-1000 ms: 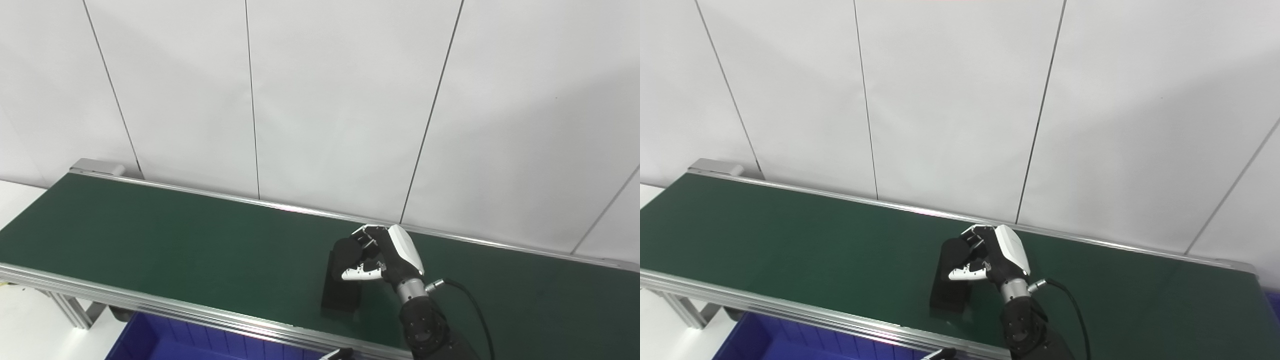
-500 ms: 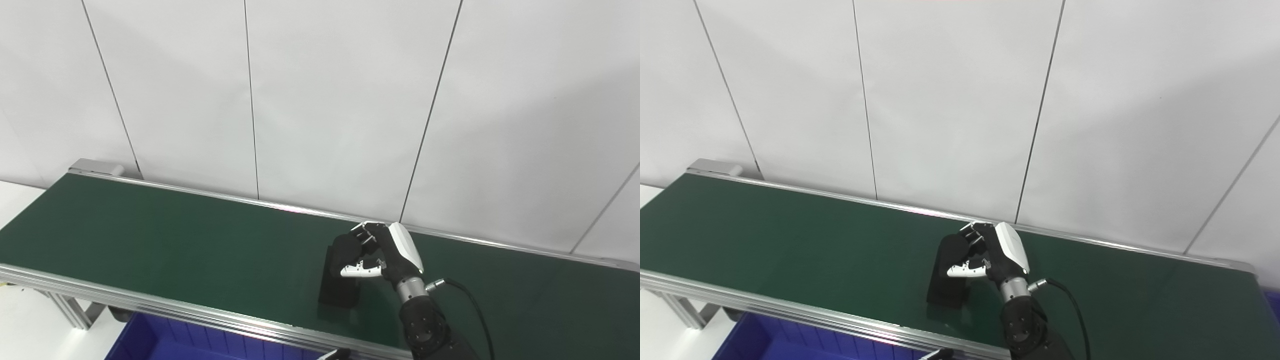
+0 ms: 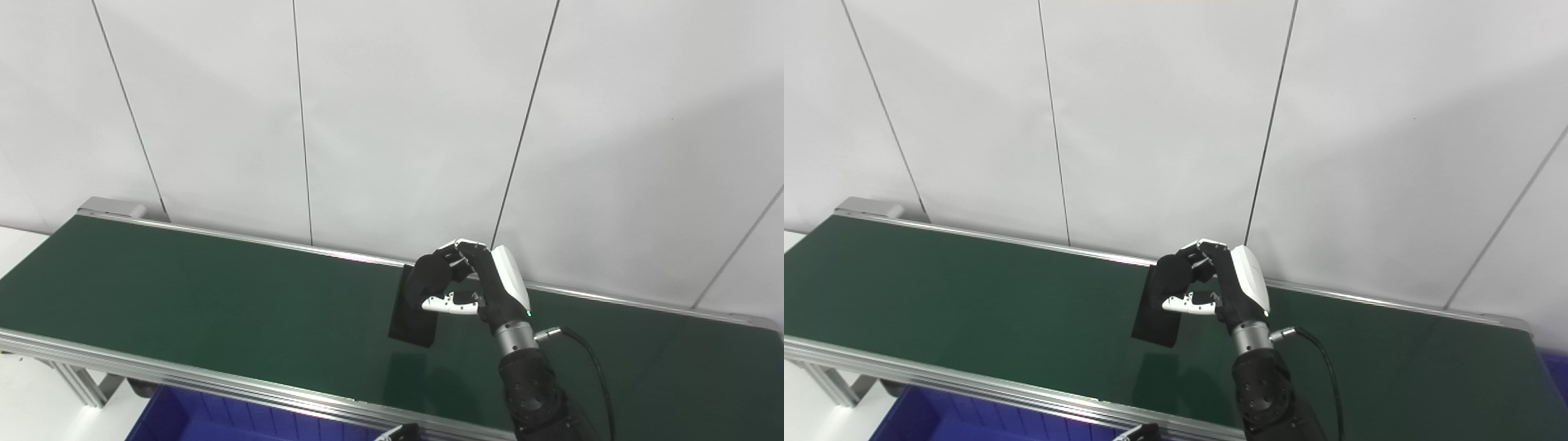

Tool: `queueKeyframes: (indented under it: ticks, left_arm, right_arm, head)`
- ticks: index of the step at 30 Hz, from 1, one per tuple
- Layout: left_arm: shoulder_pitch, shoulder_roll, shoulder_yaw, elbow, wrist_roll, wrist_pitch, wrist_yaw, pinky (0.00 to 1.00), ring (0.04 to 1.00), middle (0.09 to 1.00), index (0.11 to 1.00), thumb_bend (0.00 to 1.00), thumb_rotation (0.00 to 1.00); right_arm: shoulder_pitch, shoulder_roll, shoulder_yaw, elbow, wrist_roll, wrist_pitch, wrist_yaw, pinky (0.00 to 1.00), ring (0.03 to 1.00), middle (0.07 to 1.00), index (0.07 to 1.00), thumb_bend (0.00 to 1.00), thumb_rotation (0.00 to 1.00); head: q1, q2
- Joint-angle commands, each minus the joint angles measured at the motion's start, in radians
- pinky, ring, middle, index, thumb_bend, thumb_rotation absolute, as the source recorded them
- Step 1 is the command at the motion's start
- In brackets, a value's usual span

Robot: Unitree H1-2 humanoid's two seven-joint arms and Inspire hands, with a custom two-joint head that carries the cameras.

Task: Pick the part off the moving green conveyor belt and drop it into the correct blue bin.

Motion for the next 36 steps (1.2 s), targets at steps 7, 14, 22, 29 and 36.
queueKeyframes:
  ticks: [7,14,22,29,36]
  left_arm:
    - [-0.039,0.013,0.019,0.016,-0.027,-0.038,-0.029,0.81,0.837,0.872,0.889,0.90,0.33]
    - [-0.033,0.022,0.026,-0.010,-0.031,-0.022,-0.040,0.82,0.847,0.877,0.898,0.89,0.35]
    - [-0.023,0.030,0.033,-0.052,-0.036,0.008,-0.045,0.82,0.845,0.869,0.889,0.90,0.36]
    - [-0.021,0.046,0.043,-0.106,-0.045,0.046,-0.061,0.82,0.845,0.862,0.880,0.92,0.38]
    - [-0.024,0.054,0.046,-0.163,-0.044,0.096,-0.061,0.79,0.834,0.857,0.877,0.94,0.38]
  right_arm:
    - [-0.010,-0.037,-0.045,-0.231,0.009,0.098,0.059,0.42,0.437,0.494,0.492,0.52,0.00]
    - [0.039,-0.086,-0.102,-0.475,0.040,0.204,0.137,0.39,0.430,0.474,0.505,0.52,0.00]
    - [0.114,-0.126,-0.162,-0.738,0.058,0.347,0.204,0.40,0.435,0.476,0.502,0.52,0.00]
    - [0.159,-0.138,-0.180,-0.915,0.046,0.436,0.237,0.40,0.439,0.481,0.500,0.52,0.00]
    - [0.210,-0.152,-0.211,-1.035,0.034,0.499,0.261,0.39,0.438,0.479,0.498,0.52,0.00]
  head:
    - [-0.048,-0.001]
    - [-0.083,0.037]
    - [-0.109,0.096]
    - [-0.136,0.183]
    - [-0.146,0.242]
